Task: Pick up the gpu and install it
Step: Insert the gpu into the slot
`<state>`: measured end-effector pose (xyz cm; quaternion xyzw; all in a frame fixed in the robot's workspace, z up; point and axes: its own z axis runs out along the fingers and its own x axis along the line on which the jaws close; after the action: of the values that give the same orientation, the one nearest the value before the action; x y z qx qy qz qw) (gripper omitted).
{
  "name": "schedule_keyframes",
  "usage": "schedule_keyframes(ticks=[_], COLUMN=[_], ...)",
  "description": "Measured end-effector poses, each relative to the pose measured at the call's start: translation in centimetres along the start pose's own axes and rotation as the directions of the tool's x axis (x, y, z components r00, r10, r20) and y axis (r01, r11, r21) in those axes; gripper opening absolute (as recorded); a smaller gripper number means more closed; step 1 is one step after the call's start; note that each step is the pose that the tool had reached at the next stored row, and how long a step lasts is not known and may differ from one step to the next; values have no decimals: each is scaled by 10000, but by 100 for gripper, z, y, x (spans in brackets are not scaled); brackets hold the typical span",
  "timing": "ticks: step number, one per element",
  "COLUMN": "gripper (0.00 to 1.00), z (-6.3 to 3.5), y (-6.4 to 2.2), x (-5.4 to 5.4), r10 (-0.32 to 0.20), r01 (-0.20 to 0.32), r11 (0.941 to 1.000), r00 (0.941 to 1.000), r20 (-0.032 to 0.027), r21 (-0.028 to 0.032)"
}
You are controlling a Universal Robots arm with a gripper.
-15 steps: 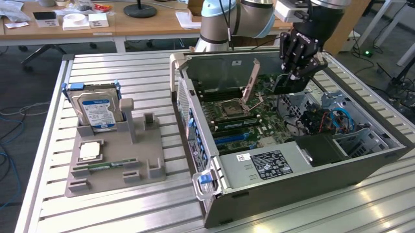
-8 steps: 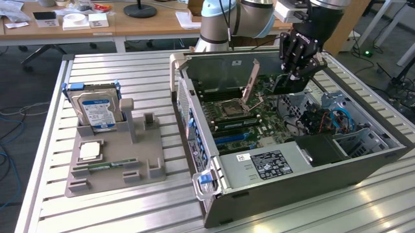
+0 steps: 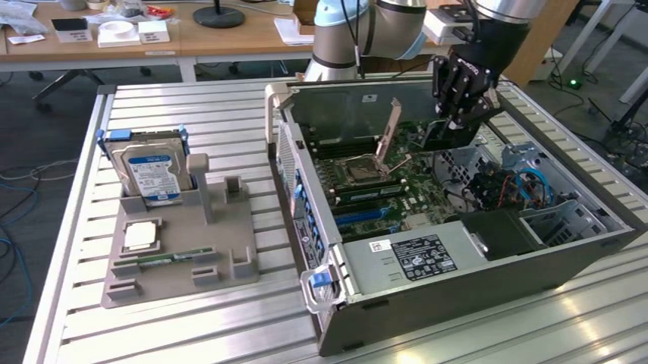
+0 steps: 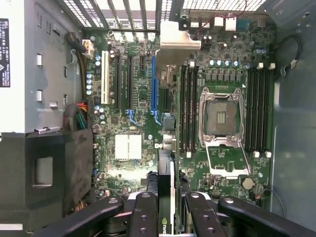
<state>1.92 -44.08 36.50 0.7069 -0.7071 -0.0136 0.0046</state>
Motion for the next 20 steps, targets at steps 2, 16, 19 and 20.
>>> schedule_keyframes(ticks=[2,16,19,20], gripper=[26,26,26,26], z=[24,90,90,91], y=[11,49,56,65], x=[0,1,1,1], r10=[-1,-4,-1,-3], r01=[1,3,0,2], r11=[10000,9999,9999,9999], r00=[10000,10000,10000,10000], r20=[13,46,46,48], r21=[38,140,141,142])
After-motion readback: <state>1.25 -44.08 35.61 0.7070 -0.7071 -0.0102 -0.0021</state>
